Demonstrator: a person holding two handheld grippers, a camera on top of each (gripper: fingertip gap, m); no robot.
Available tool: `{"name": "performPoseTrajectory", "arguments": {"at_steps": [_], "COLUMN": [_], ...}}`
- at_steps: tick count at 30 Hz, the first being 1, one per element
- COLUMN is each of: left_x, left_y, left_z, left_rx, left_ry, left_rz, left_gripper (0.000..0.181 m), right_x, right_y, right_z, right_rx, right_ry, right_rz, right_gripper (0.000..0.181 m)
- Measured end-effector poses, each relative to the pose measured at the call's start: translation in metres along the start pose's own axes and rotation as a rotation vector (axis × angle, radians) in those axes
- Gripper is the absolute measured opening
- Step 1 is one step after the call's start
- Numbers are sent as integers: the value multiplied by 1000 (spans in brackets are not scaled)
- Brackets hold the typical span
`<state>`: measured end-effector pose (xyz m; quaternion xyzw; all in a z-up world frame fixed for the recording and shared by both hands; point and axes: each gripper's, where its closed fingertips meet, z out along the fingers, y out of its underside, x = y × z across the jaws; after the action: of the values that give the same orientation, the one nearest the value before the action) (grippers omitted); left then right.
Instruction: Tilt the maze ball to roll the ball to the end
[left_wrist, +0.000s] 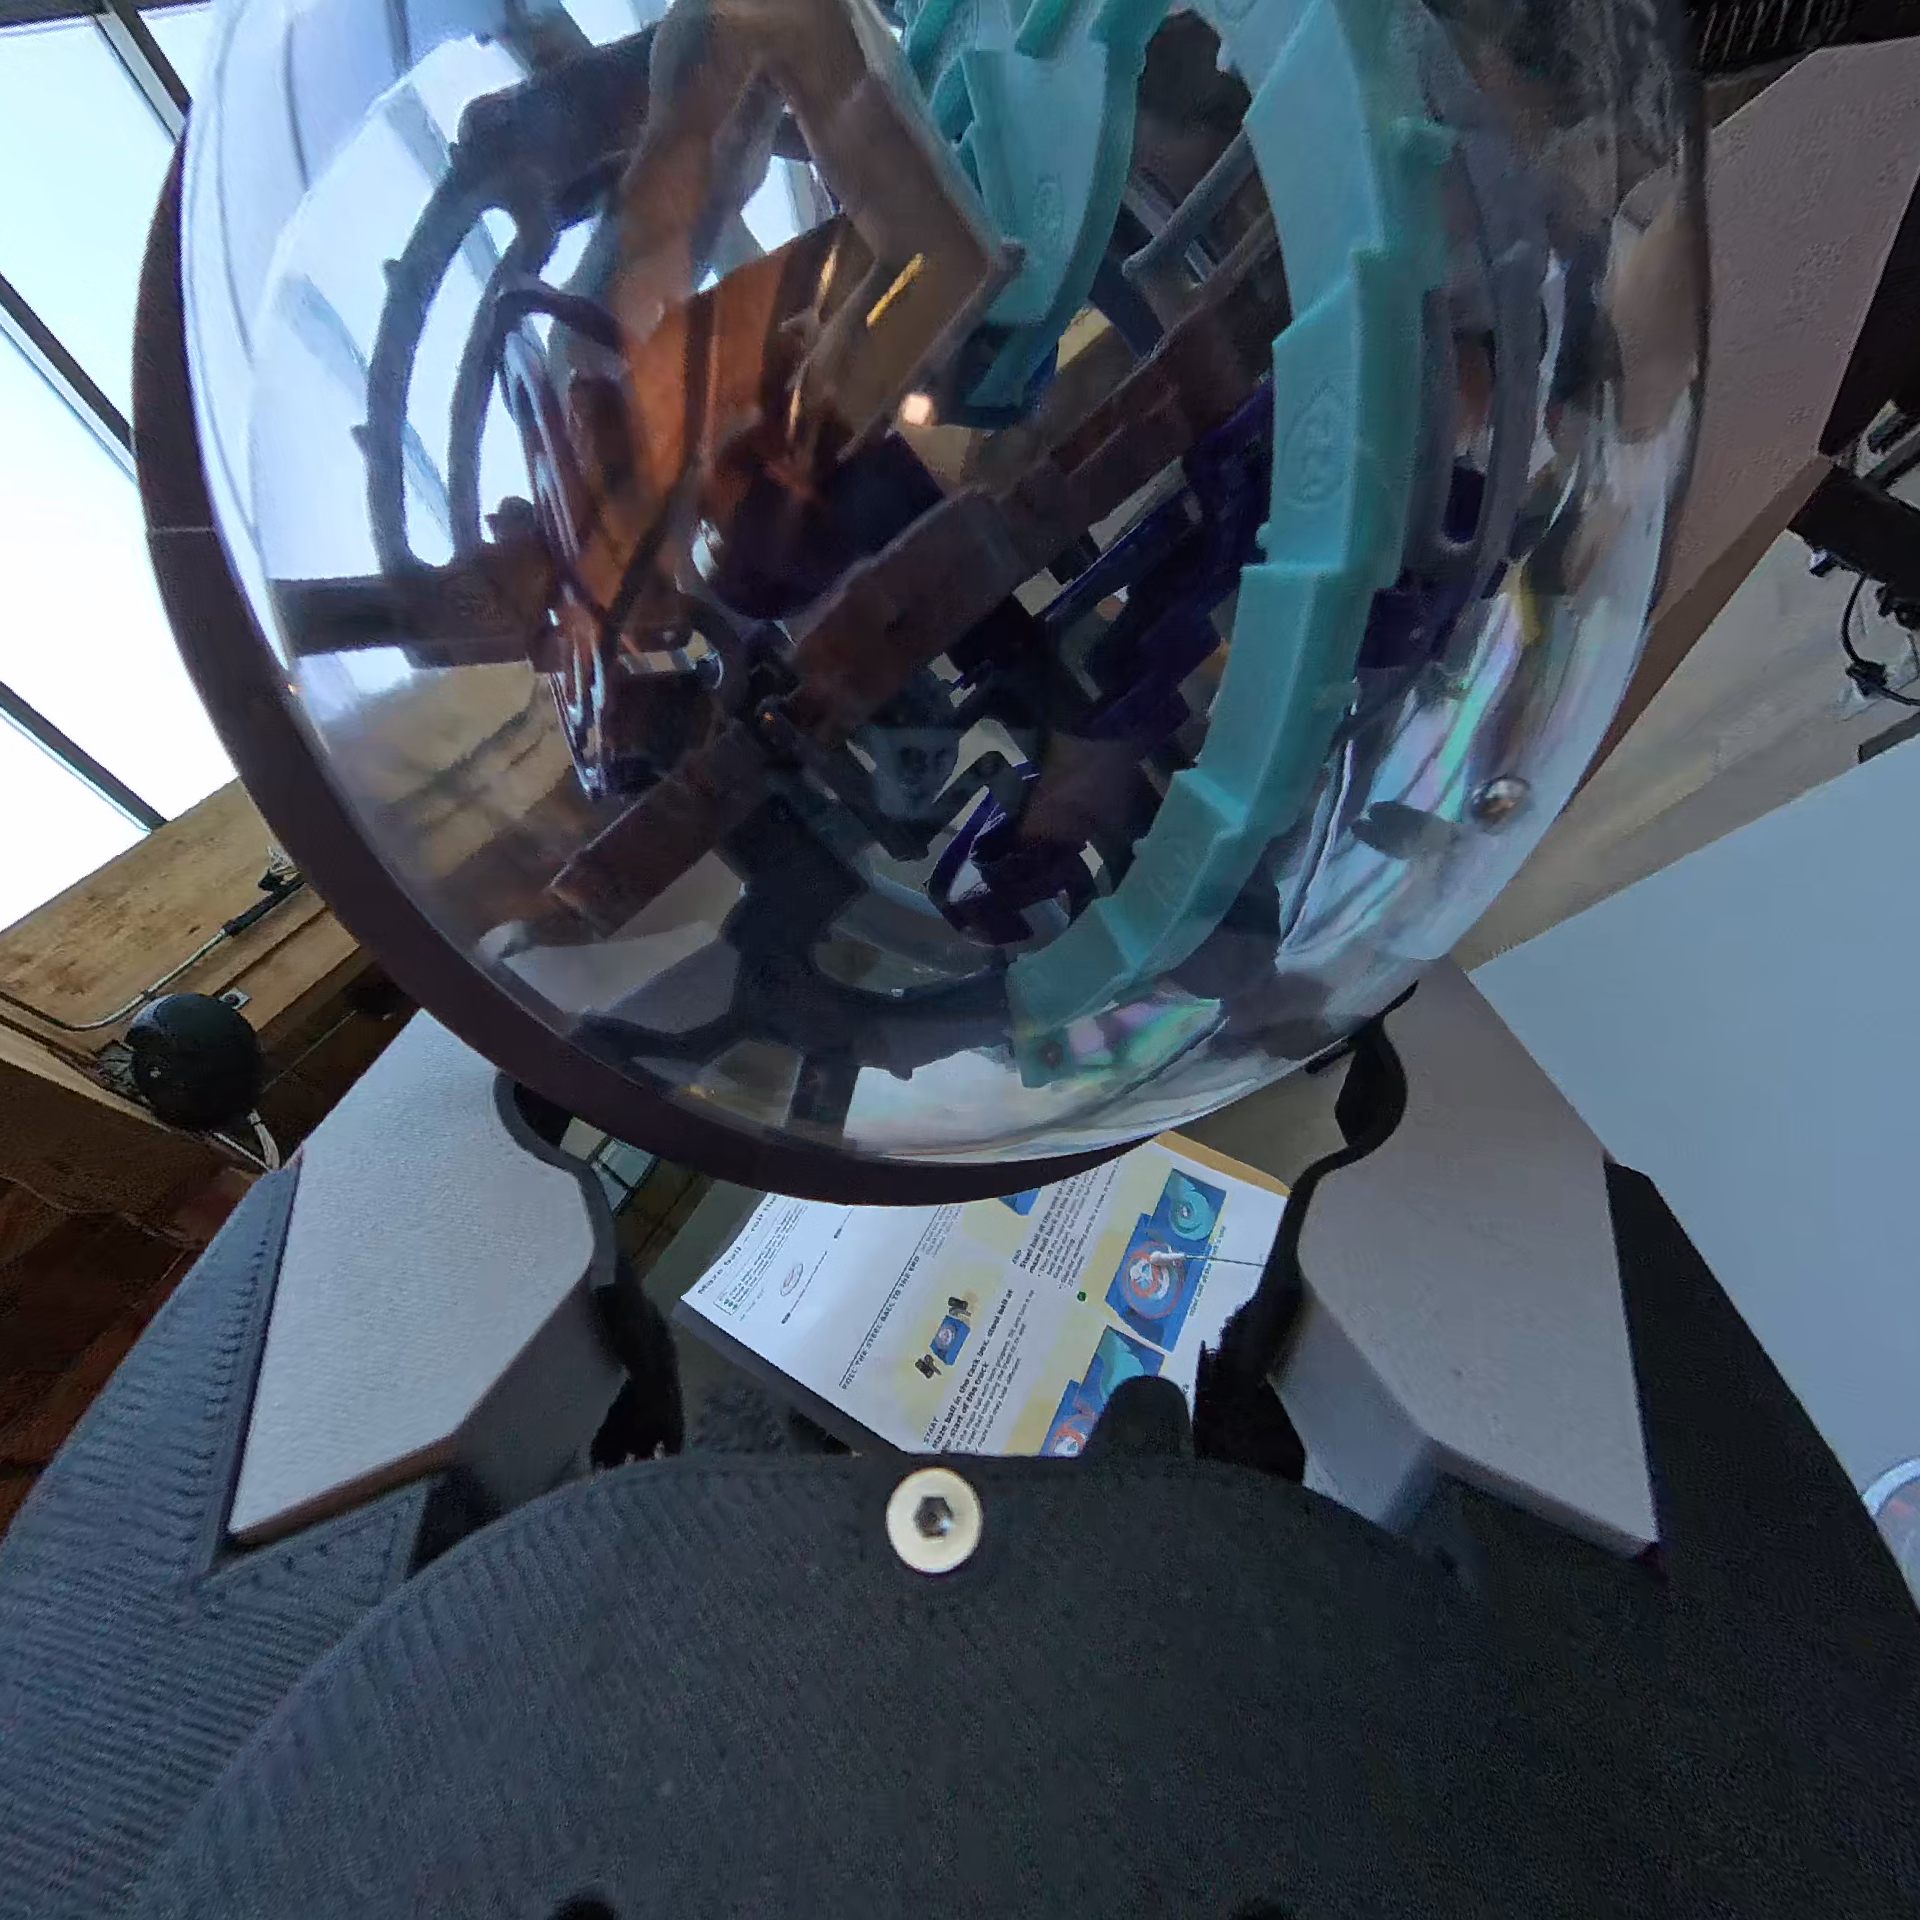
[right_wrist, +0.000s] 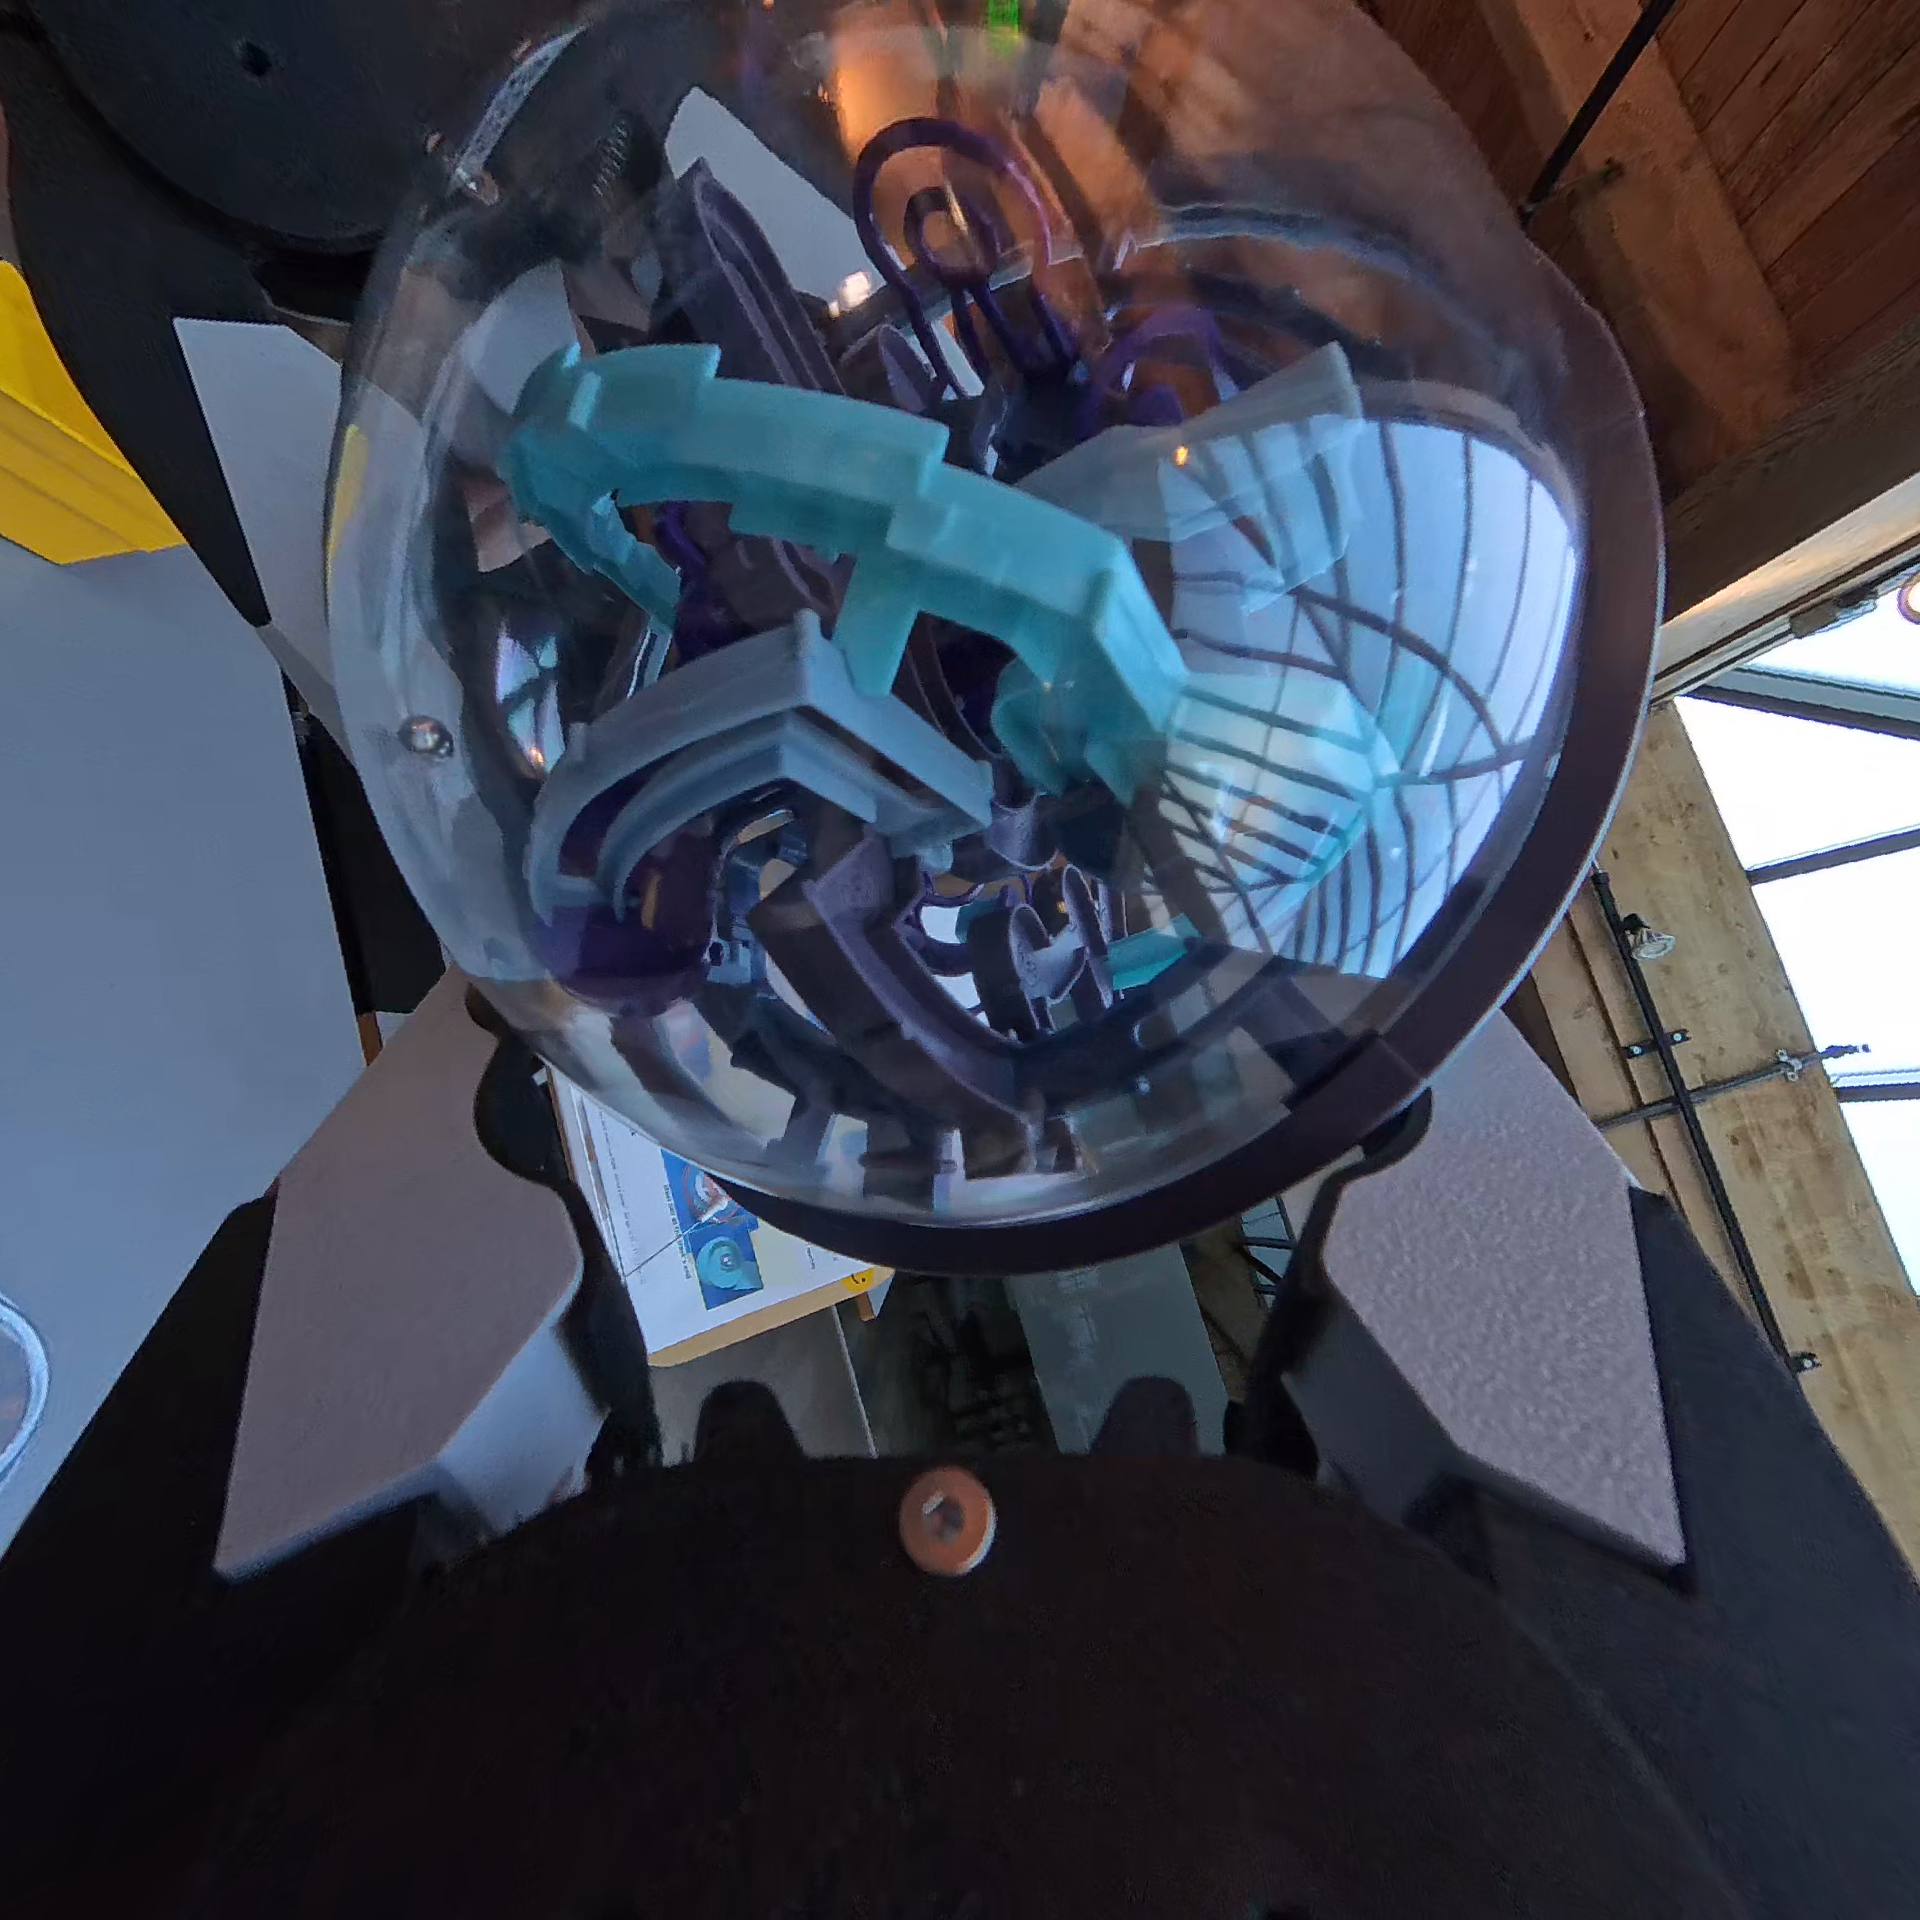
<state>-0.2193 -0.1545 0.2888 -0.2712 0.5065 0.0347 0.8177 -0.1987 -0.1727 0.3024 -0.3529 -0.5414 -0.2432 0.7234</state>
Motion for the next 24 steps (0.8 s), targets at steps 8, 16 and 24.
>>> {"name": "performPoseTrajectory", "arguments": {"at_steps": [8, 16, 24], "left_x": [-7, -5, 0], "left_y": [-9, -6, 3], "left_z": [-4, -4, -7], "left_rx": [32, 41, 36], "left_ry": [-51, -67, -76], "left_rz": [9, -20, -61], "left_gripper": [150, 150, 150], "right_x": [6, 4, -4], "right_y": [-7, -5, -3], "right_z": [-2, -1, 3], "right_rx": [-27, -59, -83], "right_ry": [-14, -33, -64], "right_rz": [-34, -55, -65], "right_gripper": [158, 158, 158]}}
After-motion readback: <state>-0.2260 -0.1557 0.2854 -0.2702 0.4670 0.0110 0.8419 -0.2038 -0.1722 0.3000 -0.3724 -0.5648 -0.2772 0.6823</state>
